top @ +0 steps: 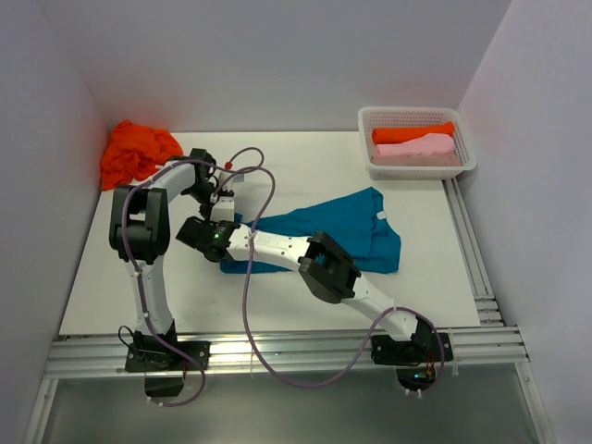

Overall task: Roll the t-shirts
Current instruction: Roll the tshirt

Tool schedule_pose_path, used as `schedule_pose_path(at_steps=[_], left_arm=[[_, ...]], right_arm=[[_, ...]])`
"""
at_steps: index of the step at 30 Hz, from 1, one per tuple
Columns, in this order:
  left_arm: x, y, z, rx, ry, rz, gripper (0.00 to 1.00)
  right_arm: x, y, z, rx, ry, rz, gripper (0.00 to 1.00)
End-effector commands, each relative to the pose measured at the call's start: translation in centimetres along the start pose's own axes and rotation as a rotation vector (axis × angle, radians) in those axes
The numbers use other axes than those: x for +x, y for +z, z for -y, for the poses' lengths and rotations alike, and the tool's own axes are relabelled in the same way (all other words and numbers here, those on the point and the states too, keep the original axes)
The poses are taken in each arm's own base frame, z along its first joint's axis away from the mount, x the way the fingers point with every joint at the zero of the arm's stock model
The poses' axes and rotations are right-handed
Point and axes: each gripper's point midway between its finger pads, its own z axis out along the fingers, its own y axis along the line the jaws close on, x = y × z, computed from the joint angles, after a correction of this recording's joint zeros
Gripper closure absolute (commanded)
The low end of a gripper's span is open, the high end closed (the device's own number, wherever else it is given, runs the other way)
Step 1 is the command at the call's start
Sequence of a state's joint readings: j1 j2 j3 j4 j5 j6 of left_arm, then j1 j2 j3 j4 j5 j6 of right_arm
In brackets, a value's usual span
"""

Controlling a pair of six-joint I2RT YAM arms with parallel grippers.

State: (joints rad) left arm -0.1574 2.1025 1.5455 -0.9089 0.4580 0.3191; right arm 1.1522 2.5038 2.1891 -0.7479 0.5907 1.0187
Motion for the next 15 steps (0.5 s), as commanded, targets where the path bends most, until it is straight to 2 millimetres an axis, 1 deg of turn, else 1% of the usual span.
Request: schedule_pose_path(at_steps=[1, 2, 5, 9, 10, 15], left_arm=[[-1.2, -0.4, -0.3, -0.049, 0.055, 0.025, 0.83], [-1.2, -0.4, -0.4, -0.053, 0.055, 0.024, 0.83], [-1.3, -0.5, -0.5, -0.063, 0.057, 0.028, 0.82], [-1.4, -0.5, -0.6, -0.068, 0.058, 0.029, 0.80], [-1.4, -0.5, -0.6, -0.068, 0.059, 0.029, 0.80], [-1.5, -0.5, -0.5, -0.063, 0.054, 0.029, 0.78]], right_arm=[[0.6, 0.2, 0.3, 0.033, -0.032, -0.010, 0.56], [0.7, 0.0, 0.5, 0.043, -0.040, -0.018, 0.56], [1.6, 0.2, 1.3, 0.073, -0.051, -0.051, 0.56], [3.0, 0.0, 2.3, 0.103, -0.064, -0.101, 0.58], [3.5, 0.0, 2.9, 0.123, -0.078, -0.114, 0.58], [4.6, -0.1, 2.9, 0.114, -0.092, -0.142, 0.58]])
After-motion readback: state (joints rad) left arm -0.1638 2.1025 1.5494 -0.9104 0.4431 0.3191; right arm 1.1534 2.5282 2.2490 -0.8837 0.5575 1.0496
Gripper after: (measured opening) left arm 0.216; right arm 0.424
